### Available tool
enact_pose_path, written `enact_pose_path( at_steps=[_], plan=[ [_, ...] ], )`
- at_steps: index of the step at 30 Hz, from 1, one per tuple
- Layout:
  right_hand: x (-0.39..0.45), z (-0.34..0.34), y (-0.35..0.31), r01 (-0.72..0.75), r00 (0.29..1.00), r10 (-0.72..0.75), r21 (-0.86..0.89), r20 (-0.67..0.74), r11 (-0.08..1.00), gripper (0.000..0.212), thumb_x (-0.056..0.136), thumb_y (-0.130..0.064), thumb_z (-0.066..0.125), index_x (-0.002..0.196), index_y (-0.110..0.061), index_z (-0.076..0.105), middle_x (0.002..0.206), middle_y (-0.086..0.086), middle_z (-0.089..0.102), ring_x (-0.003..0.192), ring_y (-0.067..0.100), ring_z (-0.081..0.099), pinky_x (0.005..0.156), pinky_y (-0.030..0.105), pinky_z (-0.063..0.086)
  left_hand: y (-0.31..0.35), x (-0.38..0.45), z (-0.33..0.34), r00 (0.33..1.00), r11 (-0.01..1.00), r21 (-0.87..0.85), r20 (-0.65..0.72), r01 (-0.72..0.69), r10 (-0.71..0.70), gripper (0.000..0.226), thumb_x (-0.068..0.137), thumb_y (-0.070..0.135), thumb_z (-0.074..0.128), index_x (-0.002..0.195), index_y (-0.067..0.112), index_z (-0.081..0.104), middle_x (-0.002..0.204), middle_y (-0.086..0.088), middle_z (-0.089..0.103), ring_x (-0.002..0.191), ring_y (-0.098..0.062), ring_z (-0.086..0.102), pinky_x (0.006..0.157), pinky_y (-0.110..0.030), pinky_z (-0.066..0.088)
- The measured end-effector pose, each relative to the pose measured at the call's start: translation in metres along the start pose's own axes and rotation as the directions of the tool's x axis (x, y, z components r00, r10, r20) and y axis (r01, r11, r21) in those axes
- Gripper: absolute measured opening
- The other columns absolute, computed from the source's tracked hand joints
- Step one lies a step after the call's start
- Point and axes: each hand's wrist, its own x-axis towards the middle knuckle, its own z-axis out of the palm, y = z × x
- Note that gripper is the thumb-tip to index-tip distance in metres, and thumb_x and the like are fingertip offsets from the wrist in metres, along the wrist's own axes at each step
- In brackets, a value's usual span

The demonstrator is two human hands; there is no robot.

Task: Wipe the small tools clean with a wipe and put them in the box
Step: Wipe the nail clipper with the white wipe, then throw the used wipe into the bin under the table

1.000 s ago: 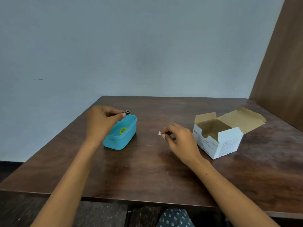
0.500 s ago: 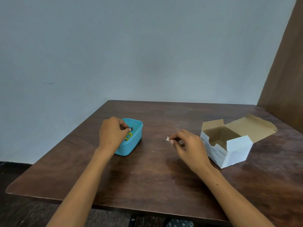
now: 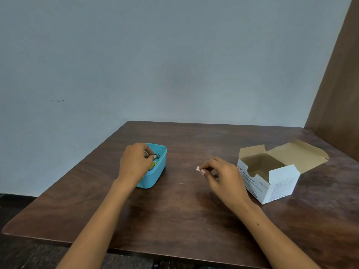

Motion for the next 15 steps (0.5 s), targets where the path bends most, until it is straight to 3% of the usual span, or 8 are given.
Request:
enact_pose_path(
  at_steps=[3,7,11,15],
  plan=[
    [0.000,0.000,0.000,0.002,1.000,-0.002,0.007,0.000,1.000,0.008,0.085,-0.012,0.066,0.087,-0.019,0.069,0.089,-0.012,0.065,0.077,0.007,0.061,0.068,0.025,0.055,0.002,-0.001,0.000,0.998,0.999,0.037,0.060,0.014,-0.016,0.008,0.083,0.021,0.069,0.080,0.014,0.069,0.065,-0.001,0.067,0.067,-0.016,0.063,0.067,-0.036,0.054],
    [0.000,0.000,0.000,-0.001,1.000,0.001,0.005,0.003,1.000,0.008,0.085,-0.012,0.066,0.087,-0.019,0.070,0.090,-0.013,0.065,0.078,0.008,0.061,0.067,0.026,0.055,0.007,-0.003,-0.001,0.996,0.995,0.097,0.086,0.016,-0.025,0.009,0.086,0.018,0.066,0.088,0.010,0.070,0.084,-0.007,0.071,0.078,-0.020,0.064,0.070,-0.035,0.050],
    [0.000,-0.001,-0.001,-0.002,1.000,0.002,0.004,0.012,1.000,0.008,0.085,-0.013,0.066,0.088,-0.019,0.070,0.091,-0.012,0.065,0.078,0.006,0.061,0.068,0.025,0.055,0.009,-0.006,-0.001,0.999,0.993,0.113,0.036,0.030,-0.034,0.012,0.089,0.015,0.062,0.088,0.007,0.070,0.082,-0.010,0.071,0.066,-0.018,0.057,0.062,-0.031,0.045],
    [0.000,-0.002,-0.002,-0.009,1.000,0.009,0.002,0.010,1.000,0.009,0.085,-0.012,0.066,0.089,-0.019,0.070,0.090,-0.012,0.065,0.078,0.005,0.061,0.068,0.022,0.054,0.009,-0.011,0.000,0.998,0.994,0.106,-0.064,0.016,-0.009,0.015,0.092,0.015,0.055,0.092,0.008,0.068,0.080,-0.009,0.069,0.071,-0.023,0.063,0.061,-0.033,0.047]
  ],
)
